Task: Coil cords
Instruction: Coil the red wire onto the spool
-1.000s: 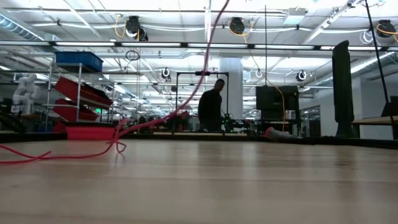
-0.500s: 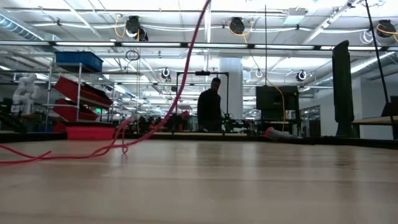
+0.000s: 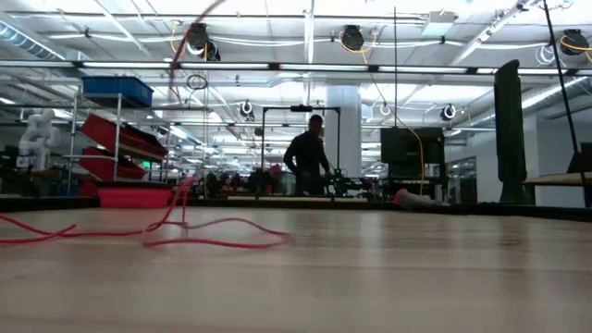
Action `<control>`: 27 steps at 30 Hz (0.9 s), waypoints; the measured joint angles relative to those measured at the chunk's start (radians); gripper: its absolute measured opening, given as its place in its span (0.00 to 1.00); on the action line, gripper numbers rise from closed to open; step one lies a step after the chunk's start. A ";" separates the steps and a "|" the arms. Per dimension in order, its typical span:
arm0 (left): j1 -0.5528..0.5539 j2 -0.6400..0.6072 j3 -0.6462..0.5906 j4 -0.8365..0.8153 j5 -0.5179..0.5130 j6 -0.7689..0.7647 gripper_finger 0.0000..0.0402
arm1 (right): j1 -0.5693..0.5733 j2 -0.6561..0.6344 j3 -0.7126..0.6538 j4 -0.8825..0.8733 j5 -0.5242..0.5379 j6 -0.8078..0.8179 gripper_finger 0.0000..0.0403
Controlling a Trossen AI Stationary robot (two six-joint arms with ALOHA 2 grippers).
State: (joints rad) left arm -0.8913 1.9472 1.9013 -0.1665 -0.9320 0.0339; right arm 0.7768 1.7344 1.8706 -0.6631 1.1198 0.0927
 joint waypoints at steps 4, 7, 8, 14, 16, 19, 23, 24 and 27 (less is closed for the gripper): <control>-0.030 0.000 0.018 0.000 -0.233 0.027 0.79 | 0.013 -0.011 0.000 0.001 0.001 0.008 0.00; -0.036 -0.001 0.018 -0.008 -0.378 0.045 0.79 | 0.024 -0.013 0.000 0.001 0.004 0.008 0.00; -0.036 0.000 0.018 -0.013 -0.408 0.060 0.79 | 0.024 -0.013 0.000 0.001 0.005 0.008 0.00; -0.026 0.002 0.002 -0.123 -0.461 0.073 0.79 | 0.030 -0.014 0.000 0.002 0.005 0.008 0.00; -0.015 0.005 0.002 -0.191 -0.466 0.010 0.77 | 0.030 -0.015 0.000 0.002 0.005 0.008 0.00; 0.005 0.007 0.002 -0.292 -0.427 -0.120 0.72 | 0.035 -0.019 0.000 0.007 0.005 0.007 0.00; 0.033 0.007 0.002 -0.388 -0.417 -0.229 0.65 | 0.051 -0.023 0.000 0.010 0.000 0.004 0.00; 0.039 0.007 0.002 -0.413 -0.421 -0.245 0.63 | 0.056 -0.024 0.000 0.010 -0.001 0.004 0.00; 0.052 0.007 0.002 -0.487 -0.424 -0.317 0.60 | 0.068 -0.025 0.000 0.020 -0.001 -0.004 0.00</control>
State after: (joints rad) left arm -0.8393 1.9545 1.9038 -0.6540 -1.3558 -0.2833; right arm 0.8444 1.7097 1.8709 -0.6428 1.1189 0.0887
